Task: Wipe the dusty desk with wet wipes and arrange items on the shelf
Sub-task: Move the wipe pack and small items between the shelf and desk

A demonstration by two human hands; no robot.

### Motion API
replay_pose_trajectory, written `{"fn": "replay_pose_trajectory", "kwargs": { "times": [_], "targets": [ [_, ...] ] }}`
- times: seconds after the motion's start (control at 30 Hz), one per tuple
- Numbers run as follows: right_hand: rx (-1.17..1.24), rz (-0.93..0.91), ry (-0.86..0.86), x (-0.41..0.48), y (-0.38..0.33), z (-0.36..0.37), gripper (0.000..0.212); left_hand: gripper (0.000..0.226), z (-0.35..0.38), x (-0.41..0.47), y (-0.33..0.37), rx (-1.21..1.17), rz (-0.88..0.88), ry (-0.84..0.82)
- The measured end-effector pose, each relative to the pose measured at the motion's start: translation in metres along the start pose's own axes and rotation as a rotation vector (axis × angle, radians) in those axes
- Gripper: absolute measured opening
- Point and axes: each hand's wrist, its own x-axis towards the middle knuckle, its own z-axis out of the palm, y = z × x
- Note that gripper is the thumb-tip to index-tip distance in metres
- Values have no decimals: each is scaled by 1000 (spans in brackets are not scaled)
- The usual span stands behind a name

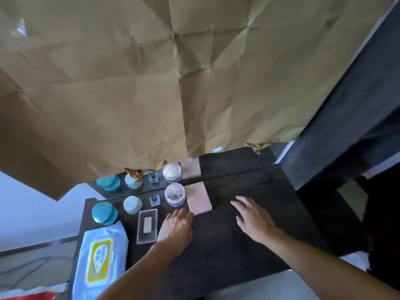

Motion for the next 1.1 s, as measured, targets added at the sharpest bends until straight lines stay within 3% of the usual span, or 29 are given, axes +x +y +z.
{"fn": "replay_pose_trajectory", "kwargs": {
  "times": [0.5,0.6,0.83,1.1],
  "targets": [
    [-42,297,259,-215,193,-133,36,15,-56,41,311,-116,315,159],
    [-46,347,308,-232,222,-156,38,24,-73,65,351,-160,381,205],
    [-86,381,360,-227,285,-221,39,33,-127,155,423,-252,476,393],
    [-86,278,532,-129,330,-324,41,36,-174,261,447,-183,288,453]
  ]
}}
